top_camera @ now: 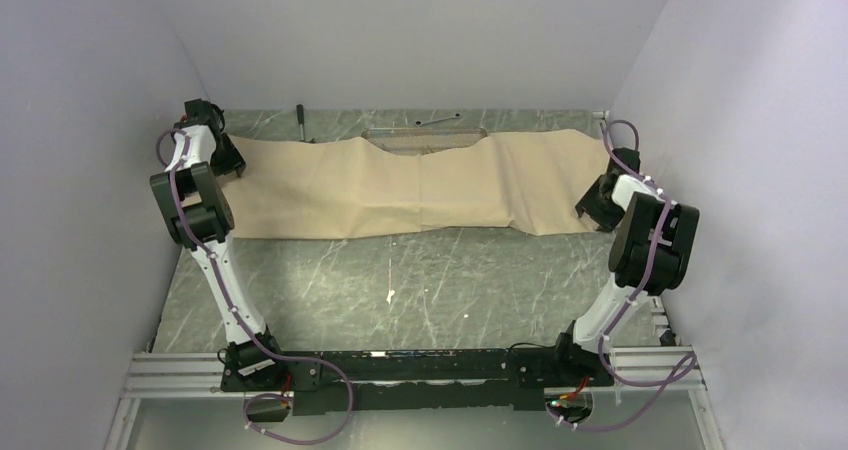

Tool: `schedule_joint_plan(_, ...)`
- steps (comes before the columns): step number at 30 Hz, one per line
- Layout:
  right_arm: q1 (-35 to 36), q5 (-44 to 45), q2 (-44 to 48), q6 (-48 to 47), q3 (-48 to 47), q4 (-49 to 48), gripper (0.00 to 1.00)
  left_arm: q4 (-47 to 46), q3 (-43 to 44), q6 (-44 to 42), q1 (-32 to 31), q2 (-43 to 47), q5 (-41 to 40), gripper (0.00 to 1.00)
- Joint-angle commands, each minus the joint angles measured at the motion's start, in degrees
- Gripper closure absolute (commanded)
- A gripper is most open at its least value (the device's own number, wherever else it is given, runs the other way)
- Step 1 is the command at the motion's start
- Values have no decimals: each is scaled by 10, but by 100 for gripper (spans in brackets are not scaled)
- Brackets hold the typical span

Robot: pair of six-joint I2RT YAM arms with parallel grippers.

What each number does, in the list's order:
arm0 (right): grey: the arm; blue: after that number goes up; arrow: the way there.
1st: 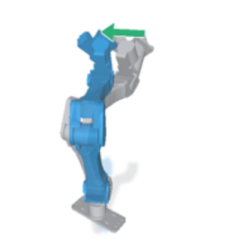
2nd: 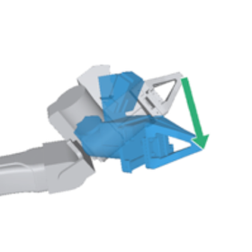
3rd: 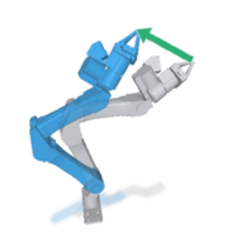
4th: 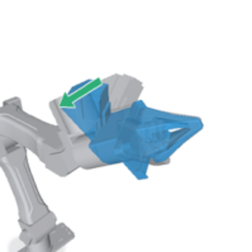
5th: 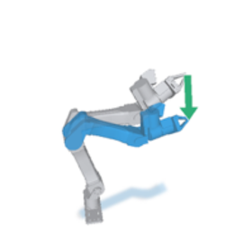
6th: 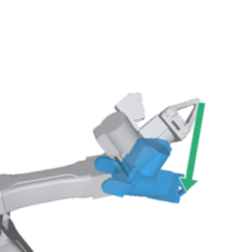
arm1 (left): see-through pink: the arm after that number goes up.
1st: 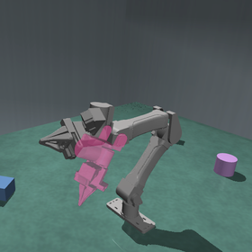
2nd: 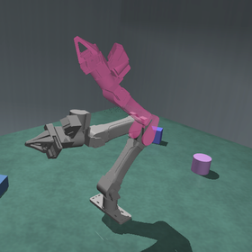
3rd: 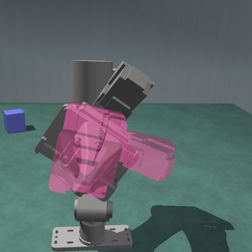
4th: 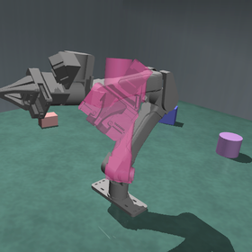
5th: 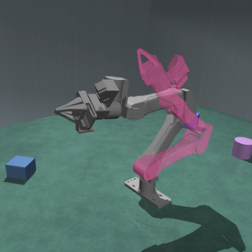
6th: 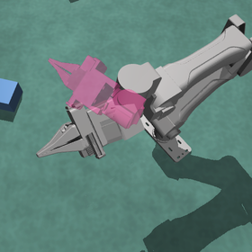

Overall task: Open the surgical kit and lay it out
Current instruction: Open the surgical kit at the center of the board.

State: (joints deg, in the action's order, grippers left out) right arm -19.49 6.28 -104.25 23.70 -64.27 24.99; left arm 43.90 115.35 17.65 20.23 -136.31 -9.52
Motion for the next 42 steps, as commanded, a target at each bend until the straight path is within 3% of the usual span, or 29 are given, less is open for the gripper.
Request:
schedule_joint_plan(1,-2,50,-40,14,-40,81,43,-6,-4,-14,5,-64,-25,32)
schedule_joint_plan(9,-4,179,-93,-51,-263,153,39,4,40,-28,6,-43,-9,29)
schedule_joint_plan(17,69,32,-45,-95,-314,79,33,-10,31,-26,5,34,42,25)
schedule_joint_plan(24,148,-54,-136,-46,-423,46,22,-47,30,4,2,71,107,21)
schedule_joint_plan(28,174,-78,-205,37,-512,55,22,-66,26,24,-9,80,97,21)
schedule_joint_plan(33,210,-42,-284,122,-604,82,25,-89,7,39,-29,93,53,22)
schedule_joint_plan(42,242,-51,-363,111,-665,102,33,-86,7,32,-50,85,43,24)
